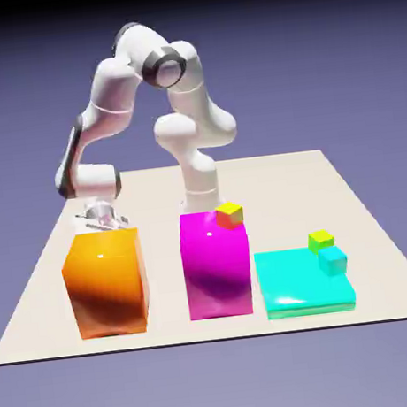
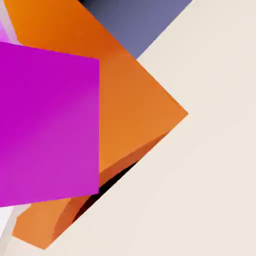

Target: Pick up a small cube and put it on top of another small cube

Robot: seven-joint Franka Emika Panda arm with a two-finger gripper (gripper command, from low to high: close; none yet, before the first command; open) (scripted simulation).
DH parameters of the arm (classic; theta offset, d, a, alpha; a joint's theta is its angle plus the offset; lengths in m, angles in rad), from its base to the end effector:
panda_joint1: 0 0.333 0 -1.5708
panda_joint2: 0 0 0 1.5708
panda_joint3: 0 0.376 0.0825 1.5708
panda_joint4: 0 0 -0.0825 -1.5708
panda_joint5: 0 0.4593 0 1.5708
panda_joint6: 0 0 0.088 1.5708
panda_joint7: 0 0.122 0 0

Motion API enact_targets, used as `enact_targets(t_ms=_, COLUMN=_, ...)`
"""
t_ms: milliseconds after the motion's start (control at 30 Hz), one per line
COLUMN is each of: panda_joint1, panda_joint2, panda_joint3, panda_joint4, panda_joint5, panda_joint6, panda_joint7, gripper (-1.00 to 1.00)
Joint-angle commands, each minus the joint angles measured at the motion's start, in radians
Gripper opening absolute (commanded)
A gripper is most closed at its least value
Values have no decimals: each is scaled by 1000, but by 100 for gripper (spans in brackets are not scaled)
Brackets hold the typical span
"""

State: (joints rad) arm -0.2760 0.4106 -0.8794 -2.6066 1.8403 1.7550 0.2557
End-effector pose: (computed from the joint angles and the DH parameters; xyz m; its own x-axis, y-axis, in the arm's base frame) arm 0.2283 -0.3722 0.1315 -0.3768 -0.1497 -0.9141 -0.1639 0.9821 -0.0932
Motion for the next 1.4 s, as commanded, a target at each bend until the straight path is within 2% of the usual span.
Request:
enact_targets(t_ms=0, panda_joint1=-36, panda_joint2=-12, panda_joint3=16, panda_joint4=24, panda_joint5=1, panda_joint6=14, panda_joint7=-38, gripper=-100)
enact_targets(t_ms=100, panda_joint1=-133, panda_joint2=-41, panda_joint3=79, panda_joint4=98, panda_joint5=-8, panda_joint6=48, panda_joint7=-122, gripper=-100)
enact_targets(t_ms=800, panda_joint1=-602, panda_joint2=-102, panda_joint3=841, panda_joint4=620, panda_joint5=-422, panda_joint6=201, panda_joint7=-141, gripper=-100)
enact_targets(t_ms=1367, panda_joint1=-521, panda_joint2=56, panda_joint3=1457, panda_joint4=854, panda_joint5=-1049, panda_joint6=144, panda_joint7=536, gripper=-100)
